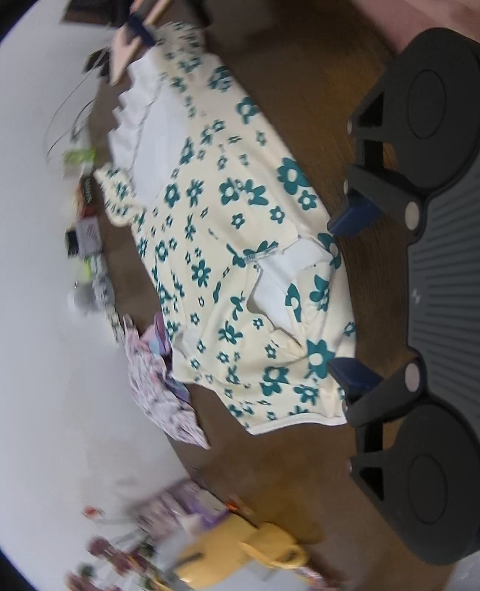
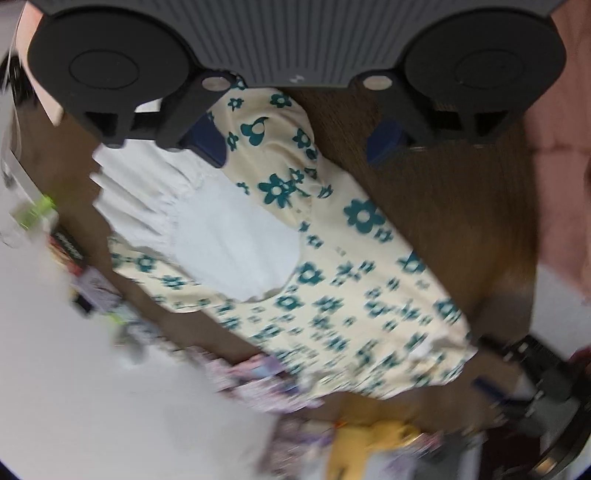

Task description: Fold clothes

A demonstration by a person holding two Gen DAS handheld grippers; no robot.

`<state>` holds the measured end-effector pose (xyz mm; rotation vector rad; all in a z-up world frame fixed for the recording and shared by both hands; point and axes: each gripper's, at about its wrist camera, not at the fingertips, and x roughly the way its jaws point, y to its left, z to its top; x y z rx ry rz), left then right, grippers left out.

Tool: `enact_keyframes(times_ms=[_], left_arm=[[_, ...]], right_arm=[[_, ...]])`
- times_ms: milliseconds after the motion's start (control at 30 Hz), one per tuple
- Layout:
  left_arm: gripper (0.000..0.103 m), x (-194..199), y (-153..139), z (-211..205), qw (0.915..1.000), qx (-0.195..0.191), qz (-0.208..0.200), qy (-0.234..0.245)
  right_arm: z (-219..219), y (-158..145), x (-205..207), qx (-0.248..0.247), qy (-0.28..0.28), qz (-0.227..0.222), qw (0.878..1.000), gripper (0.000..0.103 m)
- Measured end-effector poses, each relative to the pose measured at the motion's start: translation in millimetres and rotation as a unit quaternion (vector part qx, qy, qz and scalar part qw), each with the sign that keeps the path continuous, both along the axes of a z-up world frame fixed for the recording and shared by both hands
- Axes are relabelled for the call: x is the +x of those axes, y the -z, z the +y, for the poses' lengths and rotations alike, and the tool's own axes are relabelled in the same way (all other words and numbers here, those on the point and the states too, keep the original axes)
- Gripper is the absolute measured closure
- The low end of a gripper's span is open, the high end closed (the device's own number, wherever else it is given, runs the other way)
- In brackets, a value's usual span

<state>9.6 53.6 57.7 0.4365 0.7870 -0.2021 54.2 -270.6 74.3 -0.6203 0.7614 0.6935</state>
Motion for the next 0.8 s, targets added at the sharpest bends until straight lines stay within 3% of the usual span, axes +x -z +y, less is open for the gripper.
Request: enact_keyframes(times_ms=[167, 367, 433, 533, 733, 800], left_arm=[[0.043, 6, 5, -7, 0.9959, 0.047, 0.016, 0.076], [0.050, 11, 11, -14, 0.9845, 0.092, 0.023, 0.148], [0.056, 14, 13, -16, 0.9815, 0.098, 0.027, 0.162], [0.065, 15, 18, -18, 0.9788, 0.103, 0.034, 0.174], [0.068, 15, 19, -15, 0.9765, 0.104, 0.036, 0.186], [0.077, 15, 20, -16, 0.9750, 0.105, 0.038, 0.192]], right_arm=[[7, 6, 15, -0.043, -0.044, 0.031, 0.998, 0.049], [10, 13, 23, -0.066, -0.066, 0.051, 0.994, 0.051], [11, 15, 25, -0.073, -0.066, 0.054, 0.994, 0.057], [9, 16, 28, -0.077, -0.063, 0.057, 0.993, 0.067], [1, 15, 24, -0.090, -0.054, 0.060, 0.993, 0.067], [1, 15, 24, -0.091, -0.053, 0.059, 0.993, 0.068]])
